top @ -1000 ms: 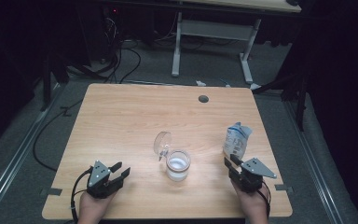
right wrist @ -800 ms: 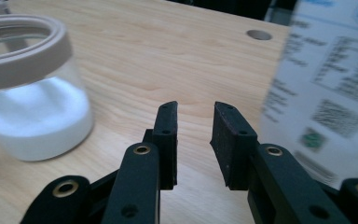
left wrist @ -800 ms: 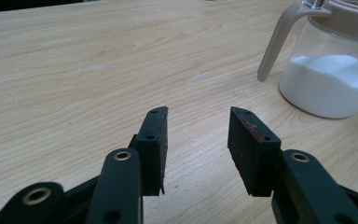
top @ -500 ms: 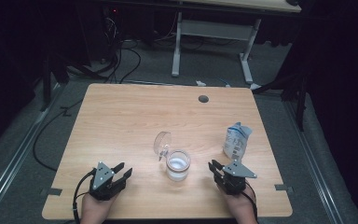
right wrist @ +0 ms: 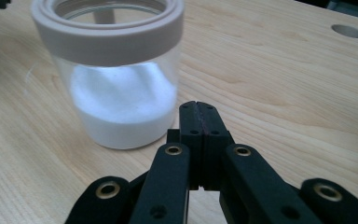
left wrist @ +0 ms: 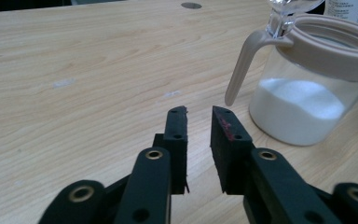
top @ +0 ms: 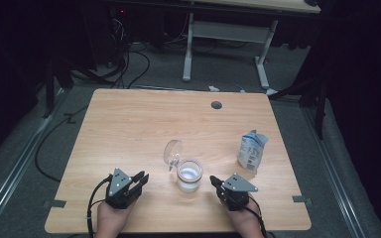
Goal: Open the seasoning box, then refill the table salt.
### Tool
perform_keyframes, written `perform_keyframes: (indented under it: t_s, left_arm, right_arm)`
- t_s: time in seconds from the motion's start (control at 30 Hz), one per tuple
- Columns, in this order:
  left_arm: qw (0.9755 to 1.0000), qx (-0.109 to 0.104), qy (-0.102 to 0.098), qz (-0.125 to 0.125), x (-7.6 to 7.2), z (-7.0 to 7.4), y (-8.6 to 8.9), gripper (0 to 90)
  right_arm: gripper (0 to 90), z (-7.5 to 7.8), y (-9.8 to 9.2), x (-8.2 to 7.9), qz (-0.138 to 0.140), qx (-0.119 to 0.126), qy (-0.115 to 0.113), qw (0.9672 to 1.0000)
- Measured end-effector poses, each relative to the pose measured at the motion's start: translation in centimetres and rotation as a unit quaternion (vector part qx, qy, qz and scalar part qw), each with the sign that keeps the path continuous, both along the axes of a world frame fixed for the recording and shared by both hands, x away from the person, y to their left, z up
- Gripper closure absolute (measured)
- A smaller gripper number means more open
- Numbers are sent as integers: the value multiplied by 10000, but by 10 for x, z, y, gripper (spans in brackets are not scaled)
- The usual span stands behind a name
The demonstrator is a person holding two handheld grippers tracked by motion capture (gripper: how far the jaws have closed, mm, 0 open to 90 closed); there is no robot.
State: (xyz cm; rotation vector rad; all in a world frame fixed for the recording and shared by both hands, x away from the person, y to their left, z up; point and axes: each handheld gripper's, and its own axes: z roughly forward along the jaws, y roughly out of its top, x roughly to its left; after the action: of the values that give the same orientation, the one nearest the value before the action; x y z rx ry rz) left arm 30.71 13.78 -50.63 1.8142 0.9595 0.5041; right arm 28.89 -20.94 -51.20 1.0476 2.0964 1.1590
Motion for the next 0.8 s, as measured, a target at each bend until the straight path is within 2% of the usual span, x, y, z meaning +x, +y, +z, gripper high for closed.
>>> perform_keyframes:
  t_s: [0.1,0.27,0.57,0.8]
  left_arm:
    - [10000,-21,36,26,5,2,-4,832]
    - [9998,-157,133,50,15,6,-10,874]
    - [9995,-299,44,-33,27,27,-27,884]
    - [9993,-362,-25,-97,31,36,-37,885]
  right_arm:
    - [900,-1,6,-1,76,-68,-9,9999]
    - [900,-2,10,-1,154,-100,4,9998]
    - [900,-5,19,-2,315,-198,-6,9993]
    - [900,-5,23,-2,343,-283,-65,9990]
